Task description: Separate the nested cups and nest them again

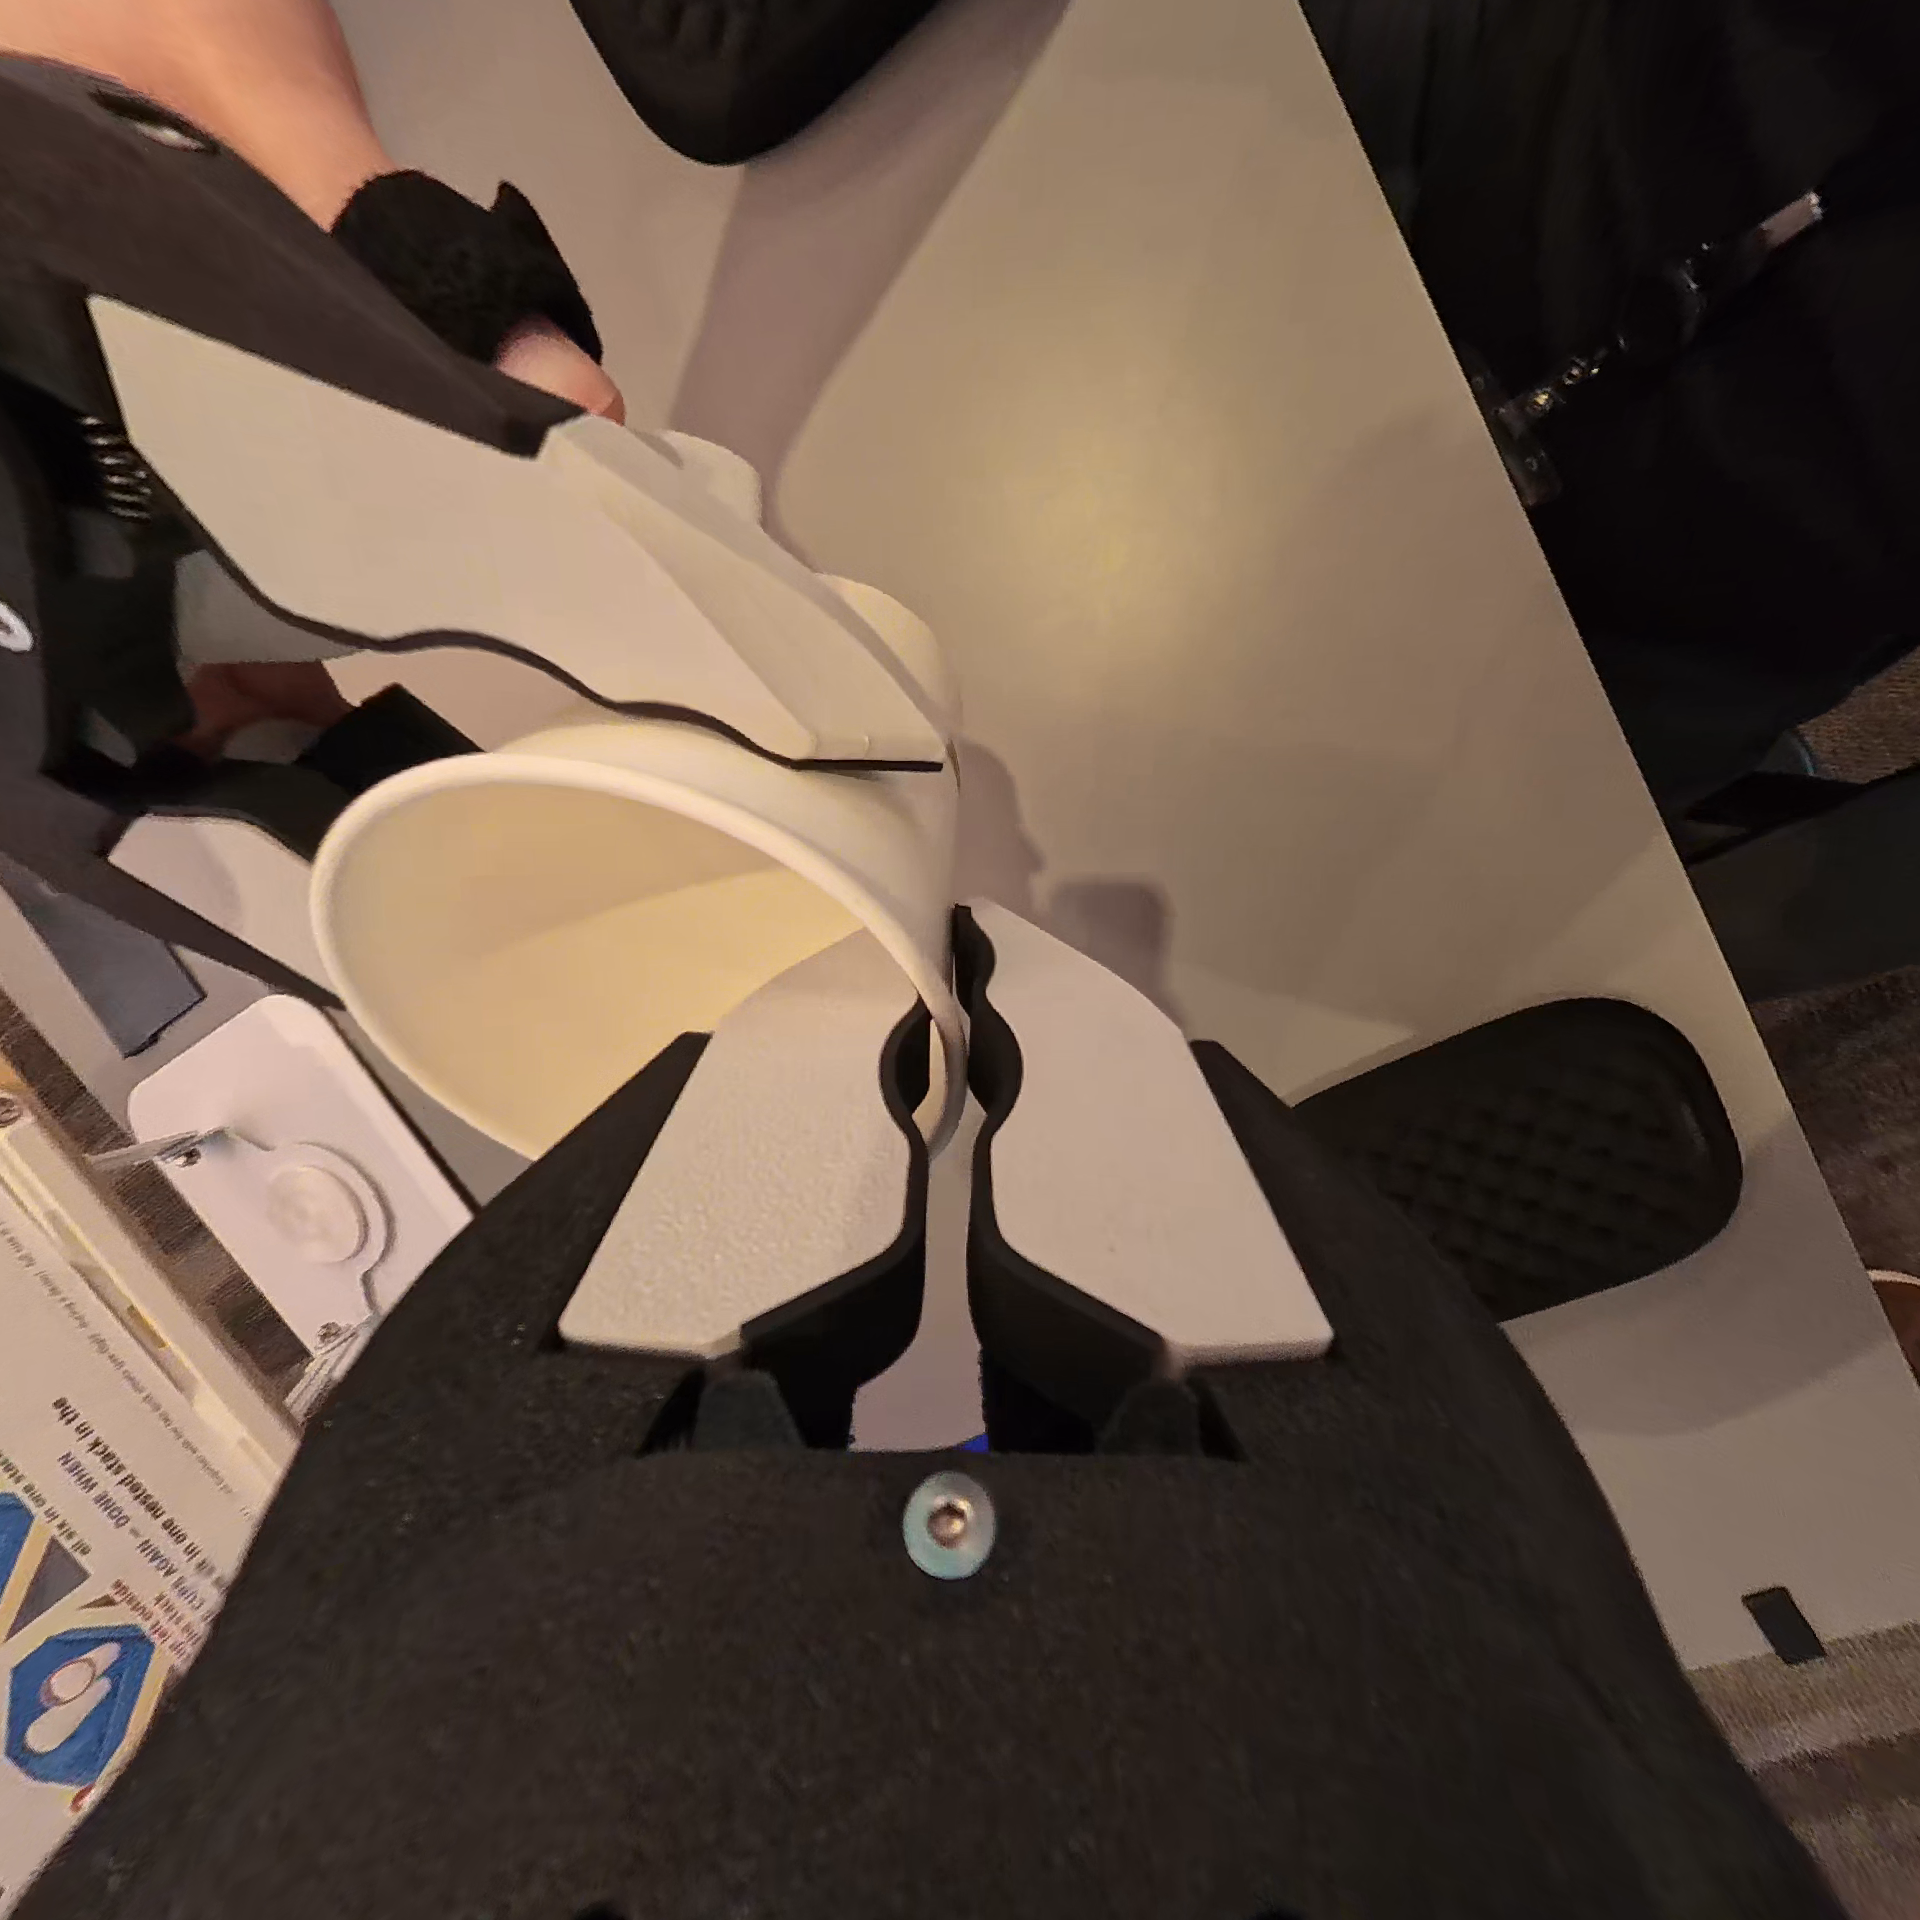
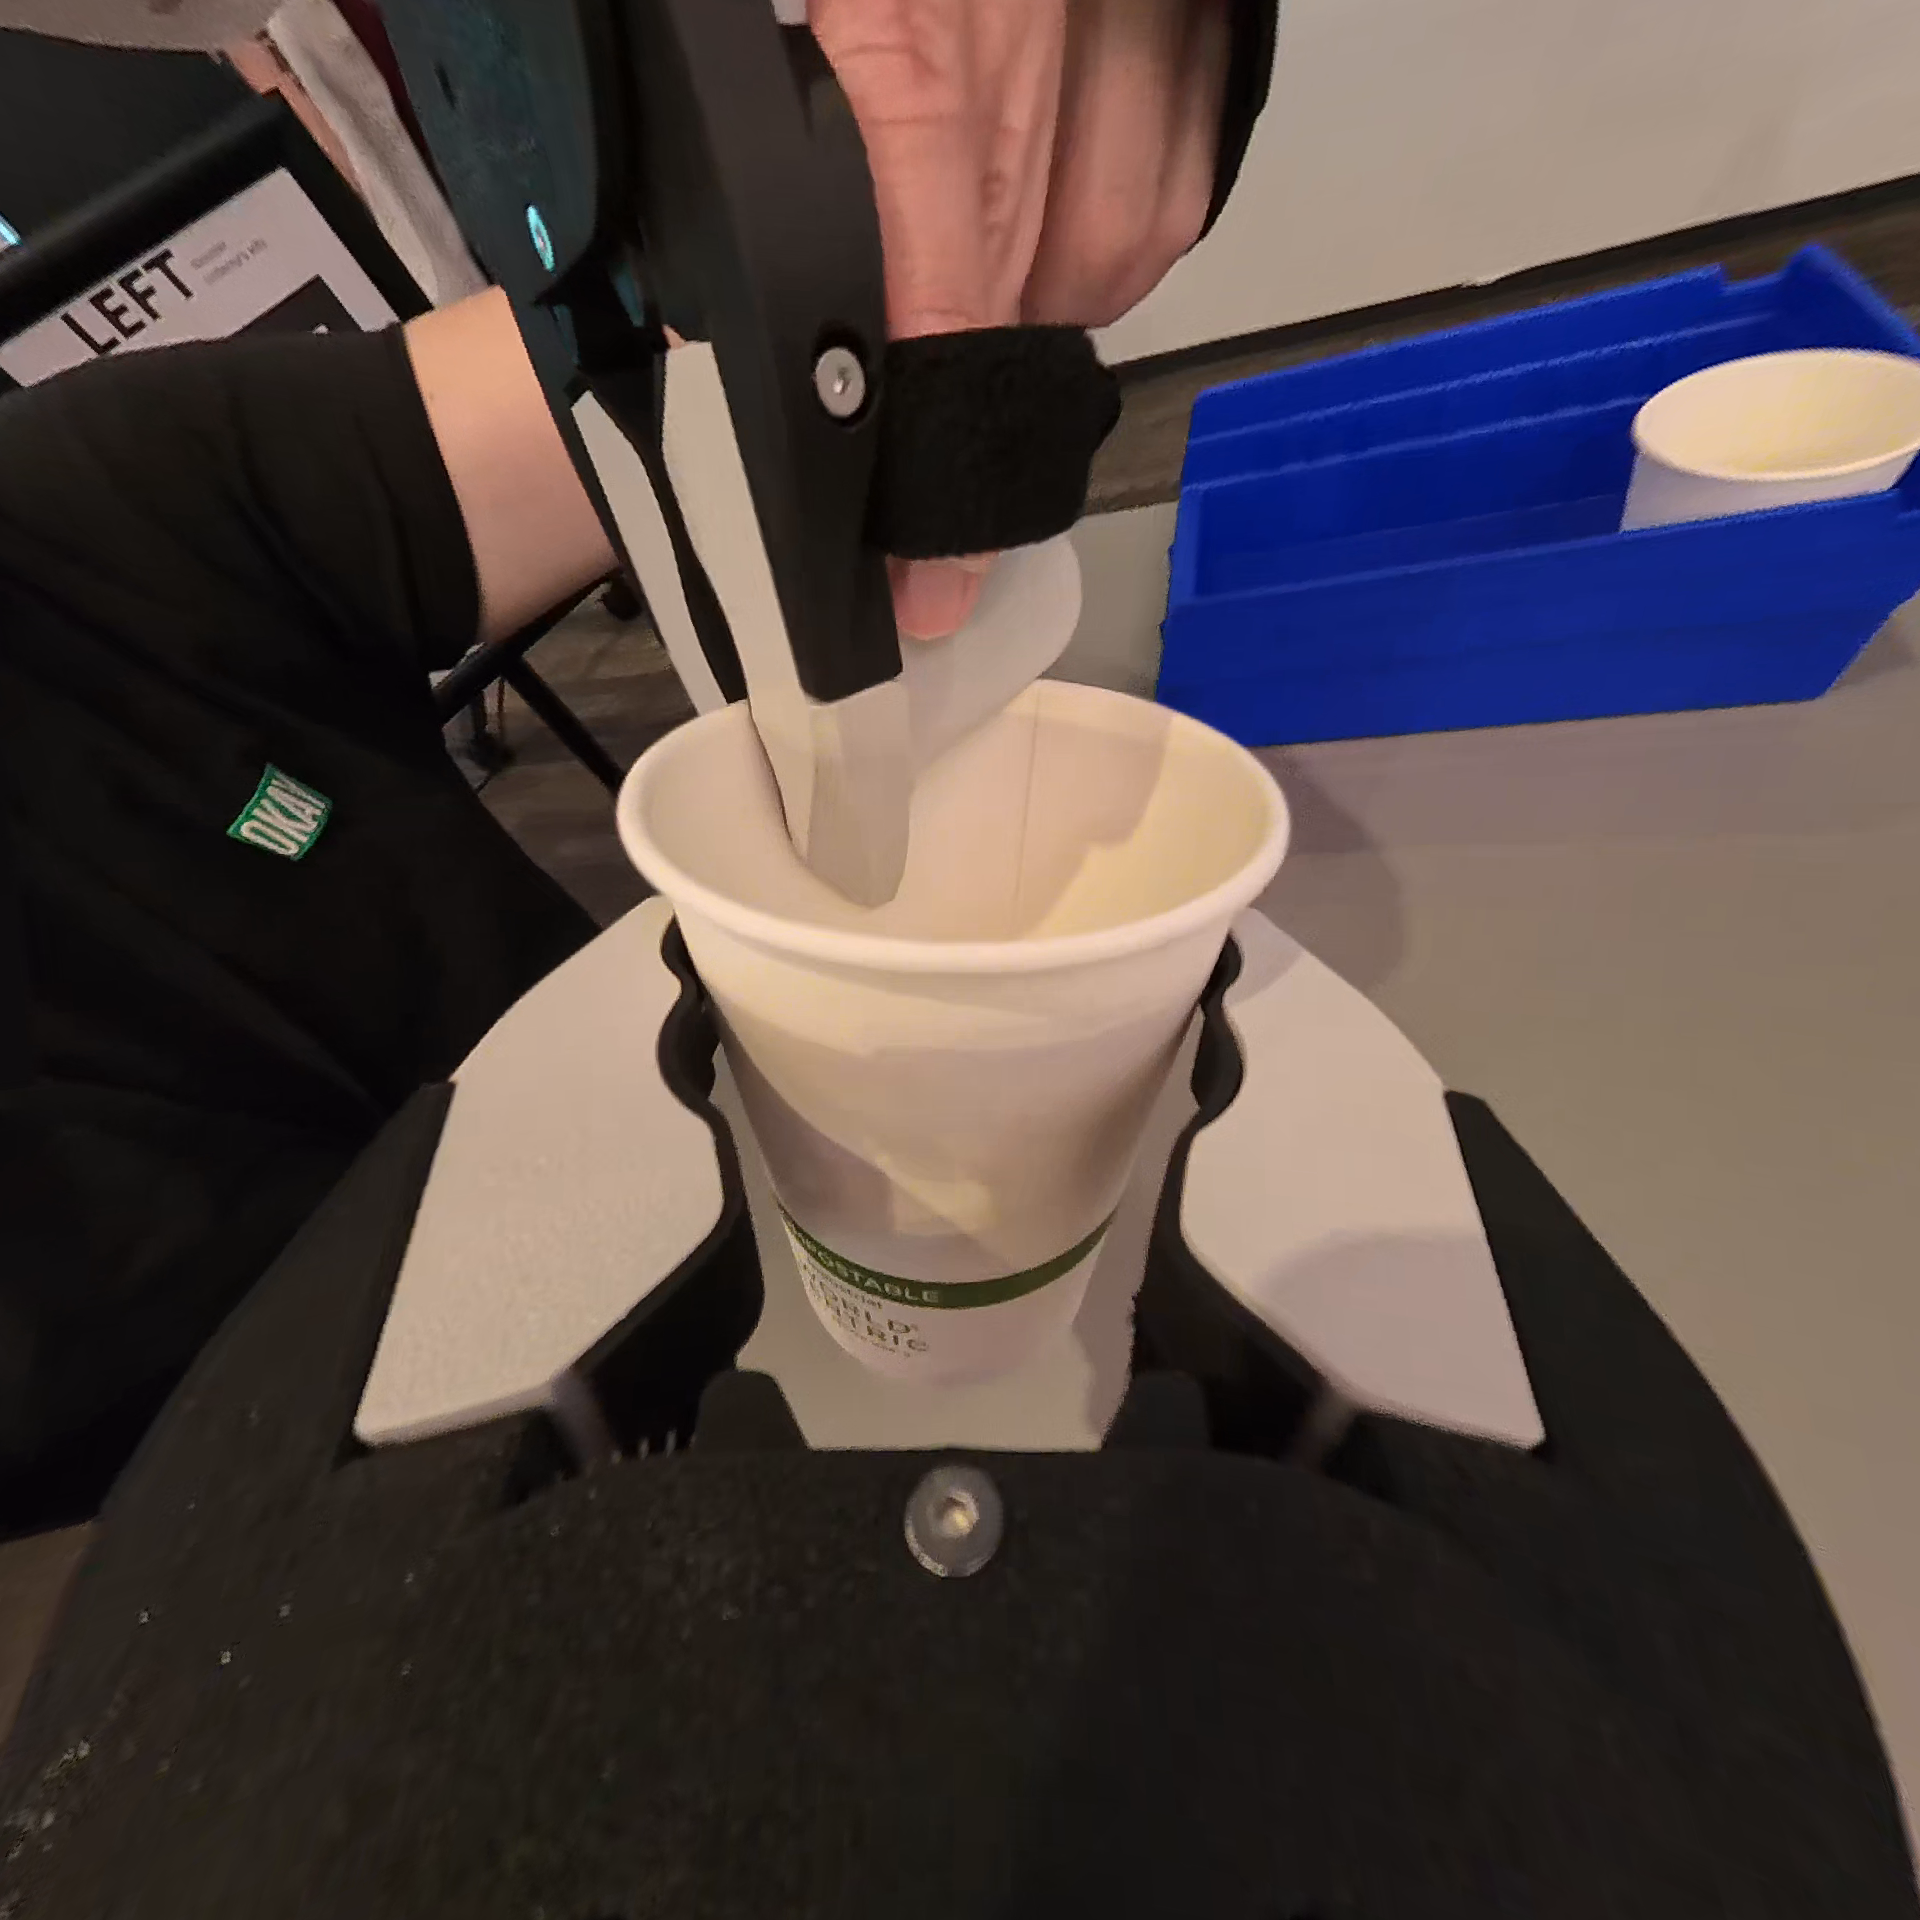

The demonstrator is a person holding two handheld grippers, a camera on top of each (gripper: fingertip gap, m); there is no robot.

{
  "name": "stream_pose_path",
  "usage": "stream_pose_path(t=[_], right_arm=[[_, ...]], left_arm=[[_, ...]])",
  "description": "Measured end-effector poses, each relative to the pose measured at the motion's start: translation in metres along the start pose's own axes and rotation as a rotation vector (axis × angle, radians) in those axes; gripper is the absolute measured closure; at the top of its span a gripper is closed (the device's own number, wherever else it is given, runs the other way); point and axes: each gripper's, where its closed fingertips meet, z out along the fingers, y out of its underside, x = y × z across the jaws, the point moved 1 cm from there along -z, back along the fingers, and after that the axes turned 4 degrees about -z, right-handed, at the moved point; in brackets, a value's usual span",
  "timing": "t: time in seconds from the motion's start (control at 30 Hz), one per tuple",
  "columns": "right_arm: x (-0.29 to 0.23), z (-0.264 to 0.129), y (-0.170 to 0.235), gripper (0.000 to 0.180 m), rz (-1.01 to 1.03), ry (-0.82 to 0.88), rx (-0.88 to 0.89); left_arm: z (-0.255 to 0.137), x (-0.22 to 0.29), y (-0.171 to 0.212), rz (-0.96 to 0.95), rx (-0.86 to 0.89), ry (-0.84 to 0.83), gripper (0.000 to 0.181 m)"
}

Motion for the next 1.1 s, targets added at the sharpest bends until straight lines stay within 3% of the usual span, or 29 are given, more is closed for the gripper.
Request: stream_pose_path(t=[0.13, 0.3, 0.47, 0.6, 0.73, 0.8, 0.87, 0.97, 1.03, 1.1], right_arm=[[-0.003, 0.002, 0.005, 0.091, 0.013, -0.032, -0.010], [-0.001, 0.001, 0.006, 0.092, 0.001, -0.017, 0.015], [0.010, -0.011, 0.015, 0.091, 0.013, 0.056, 0.028], [0.022, -0.046, 0.029, 0.091, 0.041, 0.170, 0.057], [0.018, -0.133, 0.020, 0.091, -0.005, 0.416, 0.138], [0.011, -0.207, 0.007, 0.091, -0.091, 0.683, 0.190], [0.001, -0.305, 0.005, 0.090, -0.198, 1.056, 0.236], [-0.027, -0.435, 0.047, 0.091, -0.180, 1.499, 0.325], [-0.043, -0.480, 0.082, 0.091, -0.126, 1.647, 0.395], [-0.050, -0.499, 0.109, 0.091, -0.075, 1.713, 0.456]], left_arm=[[0.005, 0.002, -0.002, -0.003, -0.007, -0.010, 0.176], [0.003, -0.008, -0.012, -0.041, 0.032, -0.091, 0.131], [-0.015, -0.022, -0.019, -0.072, 0.117, -0.219, 0.120], [-0.048, -0.032, -0.012, -0.158, 0.231, -0.339, 0.115], [-0.081, -0.035, 0.016, -0.285, 0.324, -0.465, 0.111], [-0.093, -0.033, 0.034, -0.365, 0.364, -0.510, 0.110], [-0.100, -0.027, 0.047, -0.432, 0.417, -0.531, 0.107], [-0.104, -0.021, 0.063, -0.486, 0.454, -0.585, 0.108], [-0.104, -0.018, 0.068, -0.495, 0.443, -0.607, 0.108], [-0.103, -0.016, 0.066, -0.496, 0.440, -0.607, 0.109]])
